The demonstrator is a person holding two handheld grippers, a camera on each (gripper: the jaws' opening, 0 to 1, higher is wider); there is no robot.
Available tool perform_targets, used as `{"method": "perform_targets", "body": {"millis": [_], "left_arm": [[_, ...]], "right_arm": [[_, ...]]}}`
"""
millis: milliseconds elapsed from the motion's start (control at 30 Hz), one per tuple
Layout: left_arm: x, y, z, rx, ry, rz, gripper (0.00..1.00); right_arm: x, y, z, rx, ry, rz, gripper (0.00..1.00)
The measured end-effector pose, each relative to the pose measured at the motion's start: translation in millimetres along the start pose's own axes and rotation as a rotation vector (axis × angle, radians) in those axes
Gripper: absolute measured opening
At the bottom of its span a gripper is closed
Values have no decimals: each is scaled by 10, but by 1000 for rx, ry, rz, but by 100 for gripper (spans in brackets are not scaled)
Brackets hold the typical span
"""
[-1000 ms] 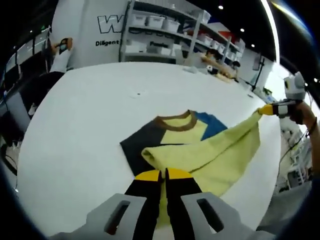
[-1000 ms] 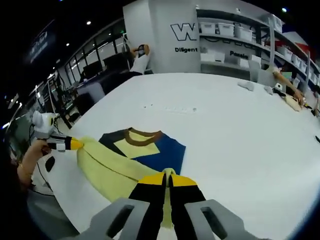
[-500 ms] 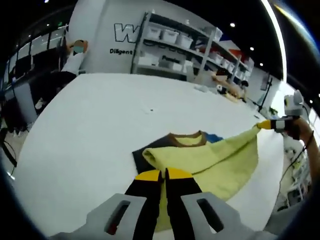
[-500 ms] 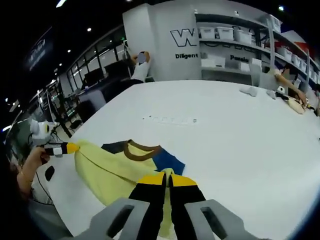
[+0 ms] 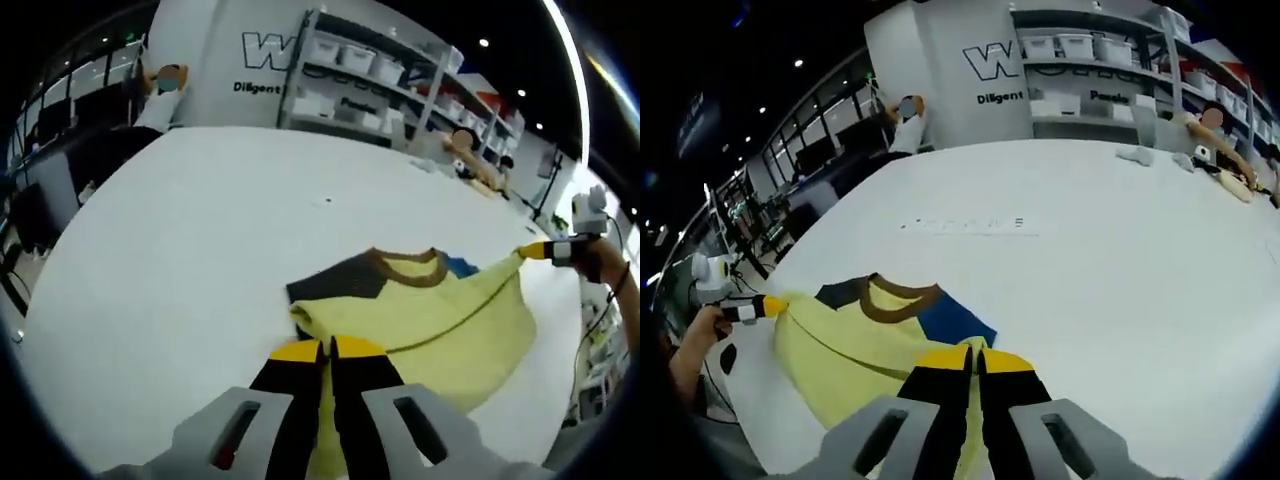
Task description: Fold the garment on the visible template until the final outline fits inside the template.
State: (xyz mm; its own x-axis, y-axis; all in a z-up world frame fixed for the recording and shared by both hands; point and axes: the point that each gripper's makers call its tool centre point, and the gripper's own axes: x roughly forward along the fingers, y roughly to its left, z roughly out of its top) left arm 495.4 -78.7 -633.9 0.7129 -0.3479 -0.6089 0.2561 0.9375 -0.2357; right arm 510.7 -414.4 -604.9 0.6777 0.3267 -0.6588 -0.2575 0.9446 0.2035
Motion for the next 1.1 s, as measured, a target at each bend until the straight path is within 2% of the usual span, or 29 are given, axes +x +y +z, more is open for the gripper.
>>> {"method": "perform_targets", "body": {"millis": [133, 433, 700, 767, 833, 900, 967, 1033, 1100], "left_arm": [[73, 51, -110, 9, 35, 19, 0], [180, 104, -246, 19, 77, 34, 0], [189, 102, -258, 50, 78, 37, 0], [192, 98, -246, 84, 72, 38, 1], [189, 91, -218, 167, 65, 29, 1], [173, 90, -187, 246, 55, 28, 5], [159, 69, -139, 290, 33, 14, 12], [146, 33, -121, 299, 26, -15, 19], [128, 14, -71, 352, 10, -35, 24]], "right_arm": [[107, -89, -68, 13, 22, -14, 0], [290, -216, -300, 42, 76, -36, 0], [384, -250, -433, 51, 90, -43, 0], [395, -246, -435, 40, 83, -44, 0], [392, -236, -420, 20, 76, -45, 0], [371, -222, -361, -5, 47, -44, 0], [343, -187, -310, -37, 28, -27, 1], [309, -166, -266, -92, 17, -19, 12], [277, -155, -233, -144, 11, -16, 18]]}}
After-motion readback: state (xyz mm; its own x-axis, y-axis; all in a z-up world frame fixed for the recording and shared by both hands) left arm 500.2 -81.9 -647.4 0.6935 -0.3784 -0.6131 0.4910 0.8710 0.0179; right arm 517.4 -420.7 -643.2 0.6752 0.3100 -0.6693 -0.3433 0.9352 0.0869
